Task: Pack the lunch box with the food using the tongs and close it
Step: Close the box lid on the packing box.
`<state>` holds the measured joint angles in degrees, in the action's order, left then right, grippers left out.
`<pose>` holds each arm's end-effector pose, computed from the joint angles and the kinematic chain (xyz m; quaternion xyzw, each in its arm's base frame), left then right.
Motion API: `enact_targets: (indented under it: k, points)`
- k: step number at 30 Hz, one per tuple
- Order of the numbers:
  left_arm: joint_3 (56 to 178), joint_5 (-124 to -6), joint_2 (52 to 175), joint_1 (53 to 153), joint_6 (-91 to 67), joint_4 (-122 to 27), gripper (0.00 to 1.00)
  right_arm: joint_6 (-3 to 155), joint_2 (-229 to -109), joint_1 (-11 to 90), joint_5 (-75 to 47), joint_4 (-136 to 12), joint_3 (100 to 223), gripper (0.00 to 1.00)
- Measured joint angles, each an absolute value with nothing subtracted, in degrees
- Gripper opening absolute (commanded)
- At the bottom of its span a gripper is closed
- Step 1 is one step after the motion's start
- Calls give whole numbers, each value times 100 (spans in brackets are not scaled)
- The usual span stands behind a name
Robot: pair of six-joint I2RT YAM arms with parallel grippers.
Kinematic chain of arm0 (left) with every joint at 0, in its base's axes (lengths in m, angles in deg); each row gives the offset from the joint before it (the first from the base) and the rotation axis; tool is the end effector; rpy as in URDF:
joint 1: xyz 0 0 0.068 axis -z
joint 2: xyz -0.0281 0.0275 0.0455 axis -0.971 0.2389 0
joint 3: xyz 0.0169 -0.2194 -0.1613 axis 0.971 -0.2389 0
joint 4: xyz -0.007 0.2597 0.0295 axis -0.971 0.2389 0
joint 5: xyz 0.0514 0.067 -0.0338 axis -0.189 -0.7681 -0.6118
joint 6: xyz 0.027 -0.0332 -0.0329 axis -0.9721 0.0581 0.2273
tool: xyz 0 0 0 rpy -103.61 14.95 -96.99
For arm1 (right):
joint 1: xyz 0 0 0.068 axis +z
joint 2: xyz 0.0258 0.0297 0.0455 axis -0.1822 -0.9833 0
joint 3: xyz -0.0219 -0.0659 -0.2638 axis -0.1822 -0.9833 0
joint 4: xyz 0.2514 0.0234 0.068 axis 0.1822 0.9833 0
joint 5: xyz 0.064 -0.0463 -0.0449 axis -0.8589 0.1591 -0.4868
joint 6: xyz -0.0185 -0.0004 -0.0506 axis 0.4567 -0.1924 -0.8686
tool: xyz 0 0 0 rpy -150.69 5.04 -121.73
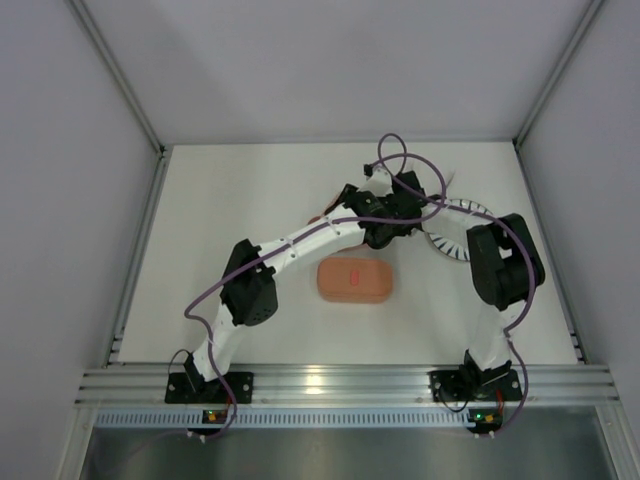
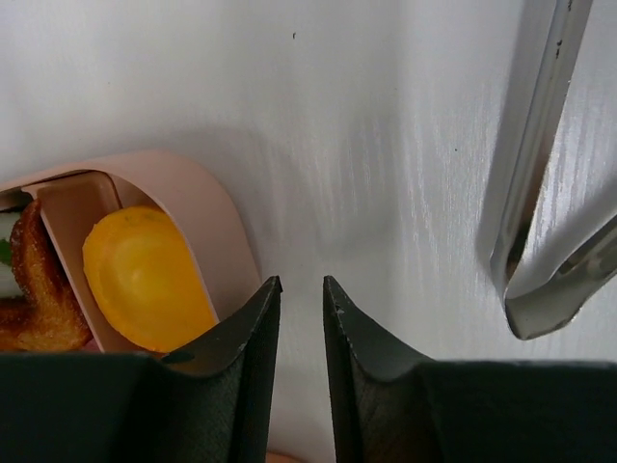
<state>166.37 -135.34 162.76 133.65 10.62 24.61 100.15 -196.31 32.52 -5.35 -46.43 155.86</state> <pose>0.2664 -0.3592 0.2878 0.0978 0.8455 0.2659 0.4526 0.3665 0.1478 0.1686 0.0775 0.9502 0.1295 0.2725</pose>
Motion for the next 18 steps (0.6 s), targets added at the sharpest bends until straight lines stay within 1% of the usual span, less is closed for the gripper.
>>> enact_targets:
  k: [14, 18]
  points:
    - [16375, -13255, 16261, 13376, 882, 2150, 47, 9958, -19345, 3243, -198, -4494, 15584, 25]
    - [16200, -13156, 16158, 13411, 823, 1960, 54, 9925, -19310, 3241, -122, -4413, 15581, 25]
